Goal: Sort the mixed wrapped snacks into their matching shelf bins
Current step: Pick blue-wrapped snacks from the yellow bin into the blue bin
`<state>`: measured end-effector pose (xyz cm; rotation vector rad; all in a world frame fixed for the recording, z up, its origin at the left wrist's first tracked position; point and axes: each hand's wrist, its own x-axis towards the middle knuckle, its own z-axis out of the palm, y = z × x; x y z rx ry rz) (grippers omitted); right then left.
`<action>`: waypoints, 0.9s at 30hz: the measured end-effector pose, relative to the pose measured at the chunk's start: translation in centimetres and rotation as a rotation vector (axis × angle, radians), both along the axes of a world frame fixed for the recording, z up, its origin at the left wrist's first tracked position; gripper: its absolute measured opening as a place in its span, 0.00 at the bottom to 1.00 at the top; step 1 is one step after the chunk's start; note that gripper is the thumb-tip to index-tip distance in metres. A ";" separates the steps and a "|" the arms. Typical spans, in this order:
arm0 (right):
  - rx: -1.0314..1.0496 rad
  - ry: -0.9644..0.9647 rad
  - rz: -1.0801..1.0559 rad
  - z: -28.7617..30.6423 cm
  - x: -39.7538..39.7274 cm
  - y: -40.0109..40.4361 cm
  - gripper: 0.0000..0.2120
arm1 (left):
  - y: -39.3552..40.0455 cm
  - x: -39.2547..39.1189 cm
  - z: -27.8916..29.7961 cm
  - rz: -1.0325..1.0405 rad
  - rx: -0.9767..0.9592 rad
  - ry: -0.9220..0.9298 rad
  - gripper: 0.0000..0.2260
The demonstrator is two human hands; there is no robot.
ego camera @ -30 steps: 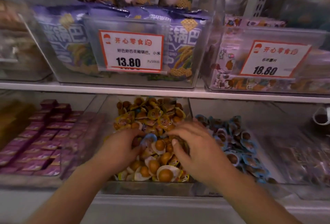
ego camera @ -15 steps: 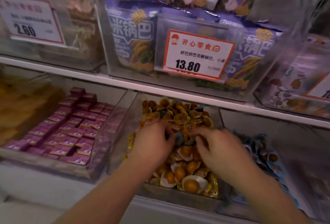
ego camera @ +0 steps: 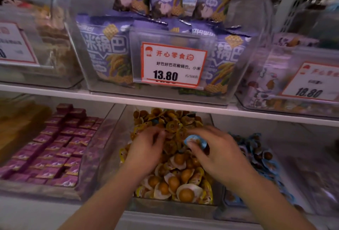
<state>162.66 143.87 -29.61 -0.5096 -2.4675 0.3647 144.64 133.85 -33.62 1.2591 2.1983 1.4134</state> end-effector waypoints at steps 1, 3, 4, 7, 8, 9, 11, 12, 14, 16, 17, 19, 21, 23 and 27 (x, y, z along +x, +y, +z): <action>0.008 0.064 -0.020 -0.2 0.5 0.1 0.11 | 0.4 -0.2 -0.3 -0.019 -0.085 0.122 0.09; -0.012 0.180 -0.010 -0.8 1.5 0.1 0.10 | 1.1 -0.1 -1.1 -0.095 -0.261 0.319 0.14; -0.018 0.217 0.005 -1.2 2.0 0.0 0.10 | 1.5 0.1 -1.6 -0.115 -0.336 0.387 0.19; -0.004 0.284 0.026 -1.8 2.7 -0.4 0.10 | 2.4 0.4 -2.0 -0.129 -0.435 0.461 0.29; -0.004 0.300 0.031 -2.0 2.7 -0.6 0.10 | 2.5 0.2 -2.0 -0.139 -0.417 0.437 0.31; -0.006 0.313 0.039 -2.2 2.7 -0.8 0.10 | 2.7 0.0 -1.9 -0.151 -0.392 0.400 0.33; -0.008 0.318 0.055 -2.6 2.6 -1.1 0.10 | 3.1 -0.1 -1.8 -0.177 -0.353 0.314 0.37; -0.009 0.315 0.059 -2.8 2.5 -1.2 0.10 | 3.3 -0.1 -1.7 -0.190 -0.351 0.277 0.39; -0.024 0.322 0.055 -3.1 2.4 -1.4 0.10 | 3.8 0.1 -1.7 -0.195 -0.366 0.233 0.43; -0.030 0.351 0.037 -3.2 2.1 -1.5 0.10 | 4.3 0.3 -1.5 -0.180 -0.376 0.224 0.45; -0.025 0.360 0.028 -3.2 1.9 -1.6 0.10 | 4.4 0.3 -1.5 -0.181 -0.369 0.208 0.44; -0.023 0.371 0.025 -3.3 1.7 -1.6 0.09 | 4.4 0.5 -1.5 -0.192 -0.346 0.156 0.41; -0.034 0.392 0.033 -3.4 1.7 -1.6 0.09 | 4.1 0.6 -1.5 -0.200 -0.347 0.137 0.38; -0.034 0.407 0.040 -3.4 1.6 -1.6 0.09 | 3.9 0.3 -1.3 -0.189 -0.353 0.121 0.32; -0.022 0.423 0.036 -3.4 1.6 -1.5 0.09 | 3.6 0.4 -1.0 -0.163 -0.257 -0.038 0.16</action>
